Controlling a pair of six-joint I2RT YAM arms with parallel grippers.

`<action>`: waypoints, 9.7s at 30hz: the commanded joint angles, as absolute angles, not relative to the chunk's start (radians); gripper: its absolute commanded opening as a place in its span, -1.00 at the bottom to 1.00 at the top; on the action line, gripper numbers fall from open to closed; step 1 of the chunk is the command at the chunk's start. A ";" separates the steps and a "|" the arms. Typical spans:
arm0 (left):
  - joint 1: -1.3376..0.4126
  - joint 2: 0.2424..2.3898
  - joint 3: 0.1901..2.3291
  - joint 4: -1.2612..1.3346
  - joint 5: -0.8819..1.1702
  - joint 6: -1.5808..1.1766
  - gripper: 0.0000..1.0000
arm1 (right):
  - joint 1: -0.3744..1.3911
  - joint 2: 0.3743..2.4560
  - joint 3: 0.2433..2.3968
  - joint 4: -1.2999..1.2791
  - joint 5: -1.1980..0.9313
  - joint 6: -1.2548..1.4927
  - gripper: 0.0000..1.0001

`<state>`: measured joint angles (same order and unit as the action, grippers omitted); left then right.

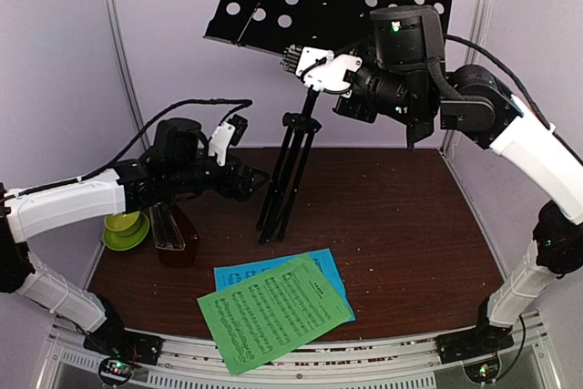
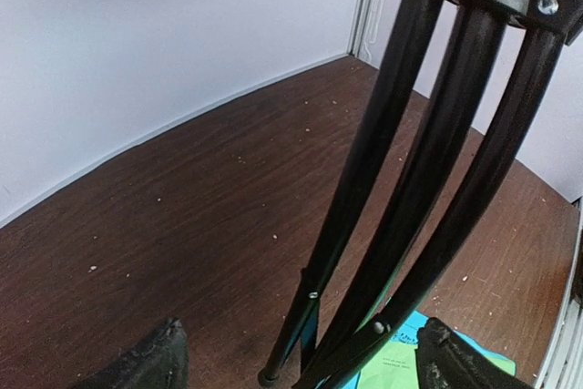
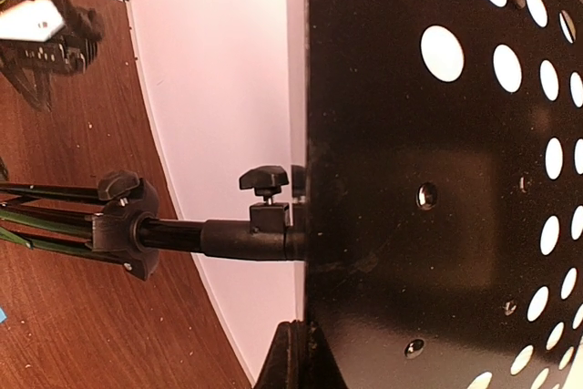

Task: Set up the instrument practice props

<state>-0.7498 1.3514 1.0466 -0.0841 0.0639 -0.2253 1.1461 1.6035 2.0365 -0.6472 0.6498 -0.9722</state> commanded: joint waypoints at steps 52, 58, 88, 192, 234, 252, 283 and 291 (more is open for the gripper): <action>-0.763 1.705 1.164 0.303 -0.235 0.488 -1.00 | 1.167 1.396 2.071 -0.321 0.666 -1.017 -1.00; -0.762 1.764 1.241 0.297 -0.259 0.493 -0.90 | 1.165 1.419 2.083 -0.332 0.655 -1.017 -1.00; -0.752 1.568 1.051 0.332 -0.203 0.028 0.96 | 1.124 1.517 1.998 -0.112 0.907 -1.247 -1.00; -0.810 1.357 0.878 0.157 -0.091 -0.446 0.96 | 0.876 0.941 0.872 -0.371 0.124 0.119 0.98; -1.068 2.014 1.361 0.166 -0.335 -0.462 -0.09 | 0.442 1.121 0.833 -0.142 -0.202 0.197 0.96; -1.048 1.987 1.359 0.097 -0.288 -0.449 -0.81 | 0.442 1.189 0.818 -0.072 -0.314 0.110 0.94; -0.991 1.884 1.254 0.086 -0.197 -0.352 -1.00 | 0.497 1.558 1.086 0.107 -0.422 -0.003 0.53; -0.973 1.857 1.229 0.086 -0.168 -0.321 -1.00 | 0.525 1.588 1.113 0.108 -0.359 -0.062 0.25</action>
<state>-0.9970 1.9114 1.2476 0.0944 -0.1818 -0.3412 0.5117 1.5726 1.0771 0.0883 -0.4095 -0.0212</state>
